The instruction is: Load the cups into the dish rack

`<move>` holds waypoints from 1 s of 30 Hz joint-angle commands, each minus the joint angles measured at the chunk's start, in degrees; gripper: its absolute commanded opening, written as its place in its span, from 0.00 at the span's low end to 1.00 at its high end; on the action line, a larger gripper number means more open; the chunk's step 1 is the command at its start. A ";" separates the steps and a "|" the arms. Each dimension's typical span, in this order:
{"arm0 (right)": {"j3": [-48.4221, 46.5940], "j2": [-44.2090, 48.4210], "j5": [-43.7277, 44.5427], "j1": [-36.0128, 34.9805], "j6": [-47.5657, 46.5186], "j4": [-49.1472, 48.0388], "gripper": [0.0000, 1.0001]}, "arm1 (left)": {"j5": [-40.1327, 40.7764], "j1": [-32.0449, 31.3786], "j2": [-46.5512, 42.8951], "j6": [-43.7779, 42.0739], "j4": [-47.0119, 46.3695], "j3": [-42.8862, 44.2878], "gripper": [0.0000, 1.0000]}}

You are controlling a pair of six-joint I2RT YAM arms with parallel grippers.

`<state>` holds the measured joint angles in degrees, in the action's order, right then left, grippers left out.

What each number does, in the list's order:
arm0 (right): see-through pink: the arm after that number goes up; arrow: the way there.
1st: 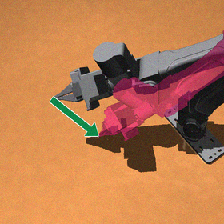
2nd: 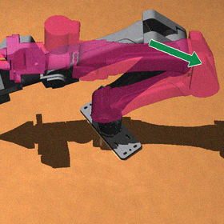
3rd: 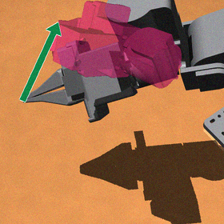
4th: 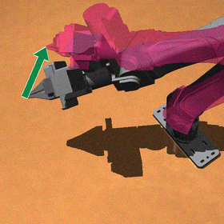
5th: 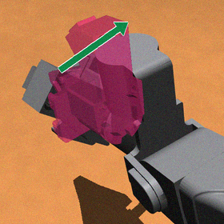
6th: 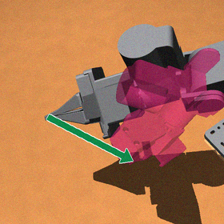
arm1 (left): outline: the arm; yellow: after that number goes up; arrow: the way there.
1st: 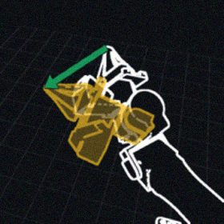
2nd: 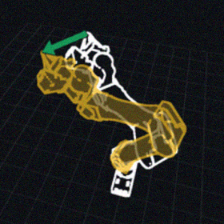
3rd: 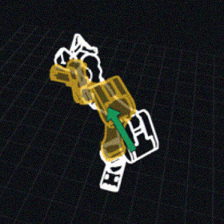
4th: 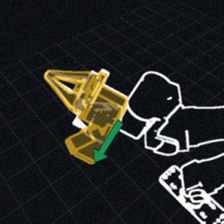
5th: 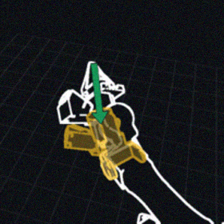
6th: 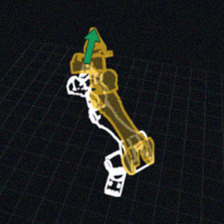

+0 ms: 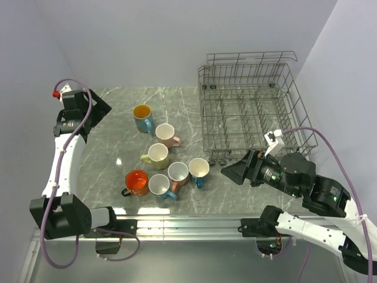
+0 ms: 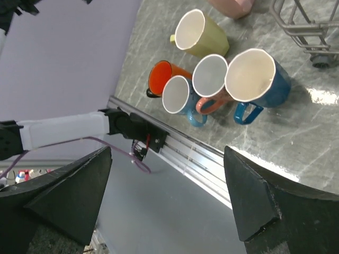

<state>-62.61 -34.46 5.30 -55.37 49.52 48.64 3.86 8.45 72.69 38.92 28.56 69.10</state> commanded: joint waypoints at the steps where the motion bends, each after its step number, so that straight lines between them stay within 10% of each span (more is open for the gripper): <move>1: 1.08 2.99 -0.65 -0.35 -0.92 -1.72 0.93 | 2.37 0.25 -4.30 2.57 1.78 2.79 0.99; 10: -1.81 4.49 6.91 -0.35 0.94 6.01 0.92 | -8.42 -0.44 6.40 -2.27 -0.97 10.07 0.99; 14: -3.57 2.65 8.85 -0.35 -0.55 7.79 0.95 | 6.55 -7.55 17.10 -3.40 5.98 15.44 0.95; 30: -6.04 -4.30 13.07 -0.26 -6.90 9.54 0.87 | 16.45 -14.25 40.34 -2.26 19.17 34.44 0.69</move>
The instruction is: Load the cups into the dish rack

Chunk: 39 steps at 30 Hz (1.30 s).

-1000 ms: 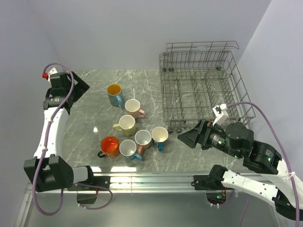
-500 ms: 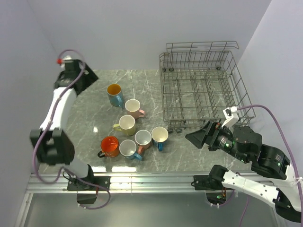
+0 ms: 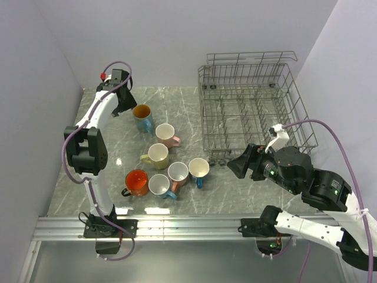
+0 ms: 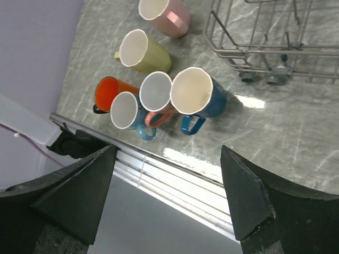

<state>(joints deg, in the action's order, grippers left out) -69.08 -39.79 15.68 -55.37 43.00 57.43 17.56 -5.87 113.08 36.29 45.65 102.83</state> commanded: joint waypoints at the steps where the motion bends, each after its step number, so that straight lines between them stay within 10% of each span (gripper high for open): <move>1: 0.70 1.29 3.12 -0.35 -0.20 0.58 0.87 | 2.48 0.07 0.12 0.18 1.73 0.19 0.69; 21: 2.90 -0.90 1.19 -0.26 -0.38 -2.23 0.87 | -4.55 -0.02 -10.60 -1.31 -8.82 -8.60 0.69; 39: 3.60 0.06 2.42 -0.26 0.85 -1.71 0.86 | -10.53 -1.16 1.09 -1.14 -9.26 -7.55 0.56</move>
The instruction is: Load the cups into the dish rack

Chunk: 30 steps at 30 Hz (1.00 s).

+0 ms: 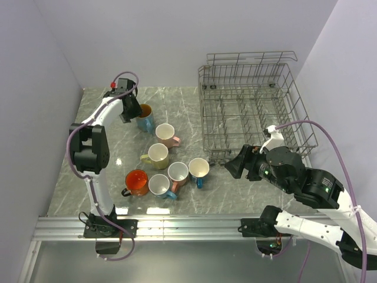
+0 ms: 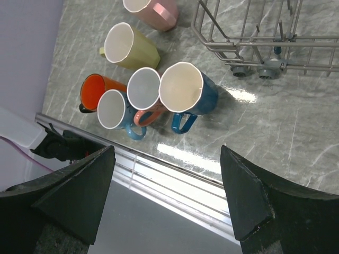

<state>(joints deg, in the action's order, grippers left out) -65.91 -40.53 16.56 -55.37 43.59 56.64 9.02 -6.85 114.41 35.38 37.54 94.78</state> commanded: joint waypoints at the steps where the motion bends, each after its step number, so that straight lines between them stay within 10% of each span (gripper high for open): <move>1: 0.52 0.89 1.64 -0.26 0.44 -0.92 0.87 | -2.68 -0.18 0.02 -0.39 -1.33 0.49 0.54; 4: 0.52 0.63 1.64 -0.26 0.53 -1.09 0.87 | -3.13 -0.18 0.73 -0.66 -1.33 0.40 0.41; 8: 0.43 0.02 0.94 -0.26 -0.35 -1.80 0.86 | -2.34 -0.18 -0.67 -0.57 -0.71 0.32 0.00; 20: -19.85 -17.19 -5.90 3.16 -10.36 -8.47 0.88 | -8.49 4.39 -7.79 2.41 3.32 14.35 0.00; 30: -37.70 -37.85 -51.51 17.47 0.42 -26.75 1.00 | -29.47 4.65 -13.59 8.03 -1.57 23.80 0.00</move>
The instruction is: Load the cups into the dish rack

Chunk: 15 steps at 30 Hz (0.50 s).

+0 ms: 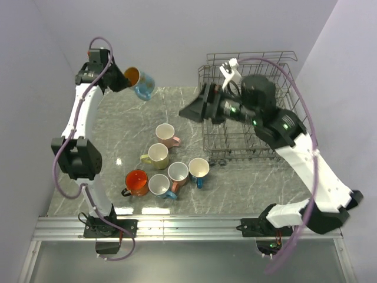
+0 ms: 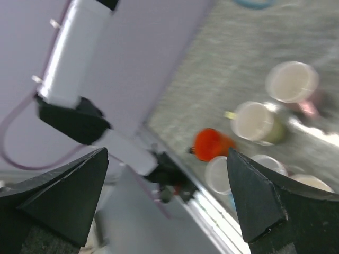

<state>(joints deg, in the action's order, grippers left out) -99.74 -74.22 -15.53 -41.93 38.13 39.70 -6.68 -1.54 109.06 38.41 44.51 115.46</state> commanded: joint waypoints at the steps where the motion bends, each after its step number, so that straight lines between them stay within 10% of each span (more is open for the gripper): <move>1: -4.92 -6.79 -22.93 4.83 7.73 -12.60 1.00 | -19.20 -0.66 -9.29 7.88 -10.65 1.97 0.00; 10: 1.13 -12.62 -30.09 9.06 22.60 -31.79 0.99 | -34.28 -2.24 -24.41 31.52 -45.98 -21.85 0.00; 15: 3.94 -13.58 -29.03 9.50 25.06 -35.74 1.00 | -35.42 -4.70 -26.35 33.74 -48.11 -24.66 0.00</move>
<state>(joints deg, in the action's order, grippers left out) -96.27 -88.42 -42.00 -32.82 59.70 11.86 -37.60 -5.19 85.95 65.36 8.97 91.20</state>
